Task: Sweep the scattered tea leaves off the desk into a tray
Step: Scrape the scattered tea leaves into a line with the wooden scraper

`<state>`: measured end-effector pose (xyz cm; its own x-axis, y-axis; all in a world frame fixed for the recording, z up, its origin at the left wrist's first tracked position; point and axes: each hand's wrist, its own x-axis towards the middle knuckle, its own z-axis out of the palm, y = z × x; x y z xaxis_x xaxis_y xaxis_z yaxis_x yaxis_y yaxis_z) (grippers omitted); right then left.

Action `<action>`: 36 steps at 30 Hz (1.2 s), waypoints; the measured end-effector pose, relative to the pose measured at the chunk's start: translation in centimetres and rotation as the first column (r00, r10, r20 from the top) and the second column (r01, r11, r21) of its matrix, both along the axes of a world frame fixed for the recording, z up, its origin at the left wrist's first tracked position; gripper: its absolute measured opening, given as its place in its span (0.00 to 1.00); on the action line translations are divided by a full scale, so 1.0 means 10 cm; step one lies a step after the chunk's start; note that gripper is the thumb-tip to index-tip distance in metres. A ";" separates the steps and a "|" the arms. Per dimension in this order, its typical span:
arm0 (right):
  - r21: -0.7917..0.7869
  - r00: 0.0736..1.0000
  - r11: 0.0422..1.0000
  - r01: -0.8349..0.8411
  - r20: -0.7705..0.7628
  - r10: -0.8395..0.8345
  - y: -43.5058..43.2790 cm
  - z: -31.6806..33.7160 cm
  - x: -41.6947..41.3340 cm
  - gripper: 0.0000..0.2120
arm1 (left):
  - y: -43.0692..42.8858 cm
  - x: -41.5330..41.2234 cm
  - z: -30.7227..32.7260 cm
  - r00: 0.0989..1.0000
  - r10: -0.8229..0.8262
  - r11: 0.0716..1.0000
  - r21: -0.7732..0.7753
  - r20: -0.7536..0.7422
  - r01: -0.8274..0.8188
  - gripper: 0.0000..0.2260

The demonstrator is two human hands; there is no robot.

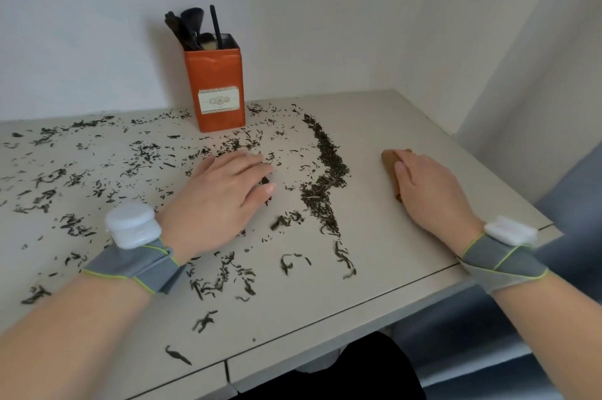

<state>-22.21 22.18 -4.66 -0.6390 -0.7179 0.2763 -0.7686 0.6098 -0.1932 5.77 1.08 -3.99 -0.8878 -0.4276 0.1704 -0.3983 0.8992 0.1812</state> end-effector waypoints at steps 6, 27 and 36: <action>0.007 0.991 0.995 -0.099 -0.091 0.100 -0.23 -0.05 0.26 0.21 | 0.00 0.00 -0.01 1.000 0.006 1.000 -0.009 -0.012 -0.006 0.27; -0.022 0.998 0.998 -0.053 0.027 0.054 -0.20 0.07 -0.25 0.21 | 0.02 0.00 -0.01 1.000 -0.004 1.000 0.009 0.010 0.004 0.29; 0.015 0.981 0.986 -0.169 -0.095 0.170 -0.60 -0.02 0.16 0.21 | 0.01 0.01 -0.01 1.000 0.001 1.000 0.026 0.000 -0.001 0.27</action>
<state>-20.59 16.21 -4.84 -0.4790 -0.8154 0.3251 -0.8756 0.4703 -0.1104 5.84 1.21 -4.05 -0.8873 -0.4328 0.1592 -0.3993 0.8938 0.2040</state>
